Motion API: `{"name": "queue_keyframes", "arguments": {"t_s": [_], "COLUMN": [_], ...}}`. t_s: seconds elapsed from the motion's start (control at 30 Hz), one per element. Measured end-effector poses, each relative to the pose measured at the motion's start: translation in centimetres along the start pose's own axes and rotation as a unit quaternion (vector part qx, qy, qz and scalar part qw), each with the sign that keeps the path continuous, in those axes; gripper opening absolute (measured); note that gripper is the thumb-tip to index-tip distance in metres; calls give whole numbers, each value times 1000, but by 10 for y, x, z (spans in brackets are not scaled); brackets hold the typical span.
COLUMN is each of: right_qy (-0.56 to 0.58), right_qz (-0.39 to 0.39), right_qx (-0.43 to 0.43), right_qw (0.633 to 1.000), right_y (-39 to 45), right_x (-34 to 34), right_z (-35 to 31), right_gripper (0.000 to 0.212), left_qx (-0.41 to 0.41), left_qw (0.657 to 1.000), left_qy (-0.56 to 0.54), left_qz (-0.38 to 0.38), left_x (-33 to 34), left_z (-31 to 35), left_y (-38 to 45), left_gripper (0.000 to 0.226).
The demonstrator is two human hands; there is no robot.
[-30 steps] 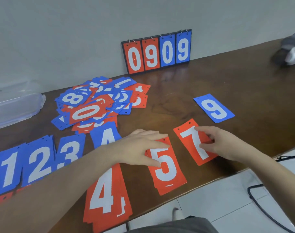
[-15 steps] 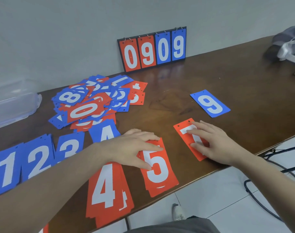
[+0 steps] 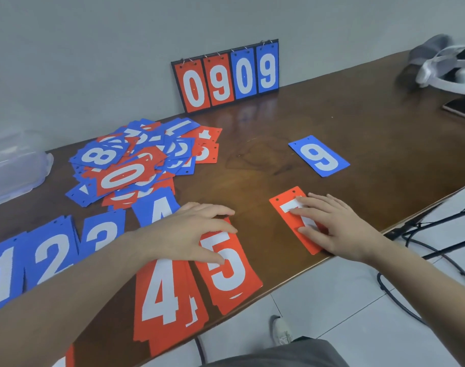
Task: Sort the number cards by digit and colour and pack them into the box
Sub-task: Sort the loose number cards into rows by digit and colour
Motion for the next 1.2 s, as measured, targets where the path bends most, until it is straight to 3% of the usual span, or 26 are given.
{"name": "queue_keyframes", "arguments": {"t_s": [0.17, 0.37, 0.63, 0.8, 0.93, 1.2], "right_qy": [23, 81, 106, 129, 133, 124], "right_qz": [36, 86, 68, 58, 24, -3], "right_qx": [2, -15, -25, -47, -45, -86], "right_qw": [999, 993, 992, 989, 990, 989], "right_y": [-9, -2, 50, 95, 134, 220], "right_x": [-8, -19, -36, -45, -44, -39], "right_z": [13, 7, 3, -4, -7, -27], "right_gripper": [76, 65, 51, 41, 42, 44], "left_qx": [6, -45, -114, -212, -316, -437], "left_qw": [997, 991, 980, 962, 933, 885], "left_qy": [-41, -58, -61, -41, -30, -25], "left_qz": [66, 112, 150, 168, 170, 156], "left_x": [-12, -22, -33, -35, -35, -31], "left_z": [2, -15, -48, -84, -118, -168], "left_y": [16, 35, 47, 60, 66, 57], "left_gripper": [41, 37, 28, 38, 43, 63]}}
Point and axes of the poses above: each hand's wrist, its own y-axis towards the middle knuckle, its own x-axis out of the palm, z = x × y, the point moved 4 cm from there along y, towards the middle knuckle, and after that the axes turned 12 degrees about y, right-handed, at the moved point
